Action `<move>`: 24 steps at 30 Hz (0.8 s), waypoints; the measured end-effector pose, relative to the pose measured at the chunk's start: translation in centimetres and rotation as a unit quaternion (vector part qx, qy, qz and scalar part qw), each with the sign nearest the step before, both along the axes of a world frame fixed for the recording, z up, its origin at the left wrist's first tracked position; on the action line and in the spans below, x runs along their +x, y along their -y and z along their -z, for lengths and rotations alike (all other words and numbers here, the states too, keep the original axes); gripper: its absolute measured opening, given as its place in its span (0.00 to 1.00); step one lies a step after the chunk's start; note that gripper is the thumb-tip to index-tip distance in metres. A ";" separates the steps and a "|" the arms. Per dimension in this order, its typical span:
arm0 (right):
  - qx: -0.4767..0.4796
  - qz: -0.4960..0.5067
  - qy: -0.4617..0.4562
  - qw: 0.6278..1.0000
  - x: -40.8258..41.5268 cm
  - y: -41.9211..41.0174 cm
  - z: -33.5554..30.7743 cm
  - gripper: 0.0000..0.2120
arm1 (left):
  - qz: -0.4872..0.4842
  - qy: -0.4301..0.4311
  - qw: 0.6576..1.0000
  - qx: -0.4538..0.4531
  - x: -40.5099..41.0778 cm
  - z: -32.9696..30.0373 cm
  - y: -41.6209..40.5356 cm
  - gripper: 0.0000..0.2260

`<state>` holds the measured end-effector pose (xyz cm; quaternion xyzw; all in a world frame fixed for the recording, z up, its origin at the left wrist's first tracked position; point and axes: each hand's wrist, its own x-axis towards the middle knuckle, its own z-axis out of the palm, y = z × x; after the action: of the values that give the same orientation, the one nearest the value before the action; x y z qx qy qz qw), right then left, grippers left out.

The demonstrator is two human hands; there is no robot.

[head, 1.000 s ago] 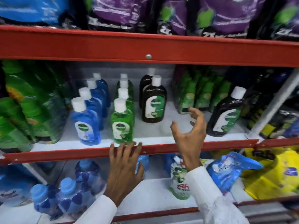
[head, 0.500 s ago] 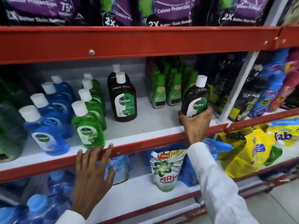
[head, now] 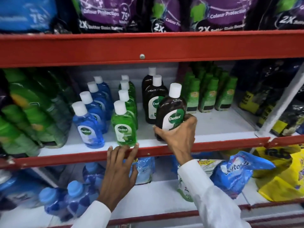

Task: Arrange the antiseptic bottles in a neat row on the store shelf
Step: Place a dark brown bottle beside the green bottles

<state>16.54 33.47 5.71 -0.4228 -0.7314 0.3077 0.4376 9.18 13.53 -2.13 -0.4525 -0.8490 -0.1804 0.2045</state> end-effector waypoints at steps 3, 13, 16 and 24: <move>0.006 -0.011 0.027 1.000 -1.1 1.7 0.5 0.51 | 0.004 0.002 1.000 -0.003 0.0 -0.2 0.0 0.33; -0.023 -0.119 0.034 0.992 1.0 0.7 1.4 0.52 | 0.041 0.052 0.988 0.136 1.8 -0.9 -0.9 0.22; -0.045 -0.216 0.072 0.973 2.8 -2.2 1.1 0.44 | 0.048 0.128 0.970 0.202 2.7 -3.2 -3.1 0.18; -0.016 -0.313 0.070 0.947 2.5 -5.3 1.9 0.24 | -0.009 0.237 0.951 0.199 1.6 -6.4 -8.3 0.09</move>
<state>19.06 38.72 3.82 -0.2001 -0.8507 0.4102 0.2606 10.83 21.87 4.29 -0.3393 -0.8237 -0.4463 0.0849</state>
